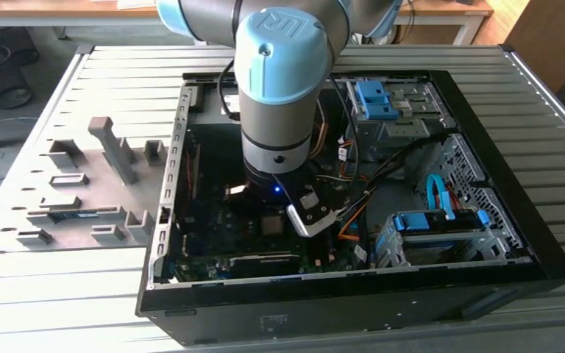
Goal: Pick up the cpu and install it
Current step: 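Place the cpu into insertion slot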
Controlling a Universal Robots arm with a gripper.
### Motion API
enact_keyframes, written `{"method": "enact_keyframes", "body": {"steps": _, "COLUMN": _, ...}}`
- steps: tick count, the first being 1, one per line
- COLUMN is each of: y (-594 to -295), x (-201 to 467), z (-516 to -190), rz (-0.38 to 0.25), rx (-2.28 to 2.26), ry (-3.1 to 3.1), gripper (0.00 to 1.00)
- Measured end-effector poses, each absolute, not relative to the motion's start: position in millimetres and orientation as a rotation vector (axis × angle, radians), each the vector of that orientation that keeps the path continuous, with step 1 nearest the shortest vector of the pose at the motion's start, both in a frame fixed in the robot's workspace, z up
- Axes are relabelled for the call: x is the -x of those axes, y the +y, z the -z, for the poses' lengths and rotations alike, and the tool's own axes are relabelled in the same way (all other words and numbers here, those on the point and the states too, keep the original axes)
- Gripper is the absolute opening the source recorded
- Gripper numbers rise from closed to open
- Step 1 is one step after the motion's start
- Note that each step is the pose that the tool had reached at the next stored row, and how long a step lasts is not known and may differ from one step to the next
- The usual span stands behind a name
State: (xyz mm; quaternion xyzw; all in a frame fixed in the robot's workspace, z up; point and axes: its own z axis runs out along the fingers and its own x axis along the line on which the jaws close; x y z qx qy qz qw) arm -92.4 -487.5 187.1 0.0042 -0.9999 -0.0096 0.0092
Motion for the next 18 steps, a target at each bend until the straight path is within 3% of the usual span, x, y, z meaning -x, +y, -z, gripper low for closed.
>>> {"method": "enact_keyframes", "body": {"steps": 18, "y": -487.3, "x": 92.3, "z": -190.1, "rz": 0.032, "rx": -0.013, "ry": -3.124, "gripper": 0.54}}
